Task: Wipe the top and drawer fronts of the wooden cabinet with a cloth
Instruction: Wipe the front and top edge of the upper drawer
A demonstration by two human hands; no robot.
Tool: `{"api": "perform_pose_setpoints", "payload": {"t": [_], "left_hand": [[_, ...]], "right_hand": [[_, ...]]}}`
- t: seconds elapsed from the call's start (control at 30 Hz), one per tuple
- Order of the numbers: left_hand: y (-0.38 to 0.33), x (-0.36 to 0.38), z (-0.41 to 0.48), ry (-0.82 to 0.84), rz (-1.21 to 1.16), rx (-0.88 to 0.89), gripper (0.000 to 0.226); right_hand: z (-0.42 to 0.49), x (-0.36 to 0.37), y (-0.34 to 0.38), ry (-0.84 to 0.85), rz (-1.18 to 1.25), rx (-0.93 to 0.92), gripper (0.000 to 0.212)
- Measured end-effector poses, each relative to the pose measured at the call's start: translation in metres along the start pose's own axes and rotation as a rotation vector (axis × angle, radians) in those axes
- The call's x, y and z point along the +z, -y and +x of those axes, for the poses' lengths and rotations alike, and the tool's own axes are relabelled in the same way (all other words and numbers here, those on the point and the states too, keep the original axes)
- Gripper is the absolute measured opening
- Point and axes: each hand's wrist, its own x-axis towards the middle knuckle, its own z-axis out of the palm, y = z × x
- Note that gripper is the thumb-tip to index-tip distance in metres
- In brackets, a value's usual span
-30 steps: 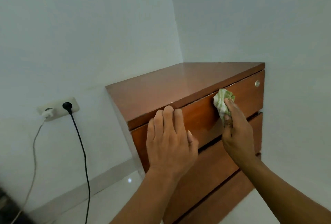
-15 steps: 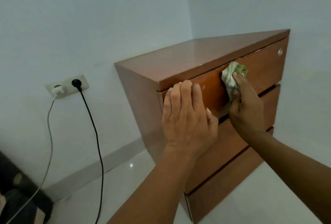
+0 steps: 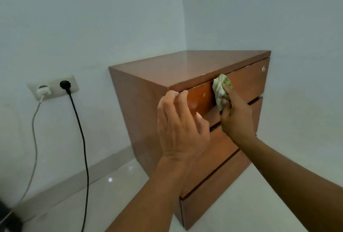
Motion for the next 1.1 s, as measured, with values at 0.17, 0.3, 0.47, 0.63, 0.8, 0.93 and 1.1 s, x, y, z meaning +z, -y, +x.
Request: {"api": "perform_pose_setpoints", "payload": {"t": [0.17, 0.3, 0.47, 0.63, 0.8, 0.93, 1.1], "left_hand": [[-0.022, -0.014, 0.008, -0.03, -0.183, -0.415, 0.045], [-0.032, -0.013, 0.02, -0.026, -0.211, -0.628, 0.039], [-0.038, -0.006, 0.022, -0.074, -0.175, -0.756, 0.052], [-0.041, 0.005, 0.017, -0.091, -0.061, -0.716, 0.063], [-0.043, 0.01, 0.013, -0.075, 0.006, -0.675, 0.072], [-0.051, 0.014, -0.001, 0.001, 0.124, -0.525, 0.092], [-0.039, 0.012, 0.009, -0.085, 0.031, -0.581, 0.071]], "right_hand": [[-0.02, 0.0, 0.012, 0.052, 0.082, -0.001, 0.043], [-0.019, -0.011, 0.011, 0.089, 0.096, -0.026, 0.043], [-0.013, -0.019, -0.007, 0.168, 0.105, 0.024, 0.045], [-0.012, -0.019, -0.007, 0.175, 0.136, 0.019, 0.045], [-0.014, -0.015, -0.007, 0.173, 0.162, 0.032, 0.045], [-0.015, -0.014, -0.004, 0.139, 0.168, 0.023, 0.043], [-0.012, -0.01, -0.01, 0.103, 0.18, 0.01, 0.043]]}}
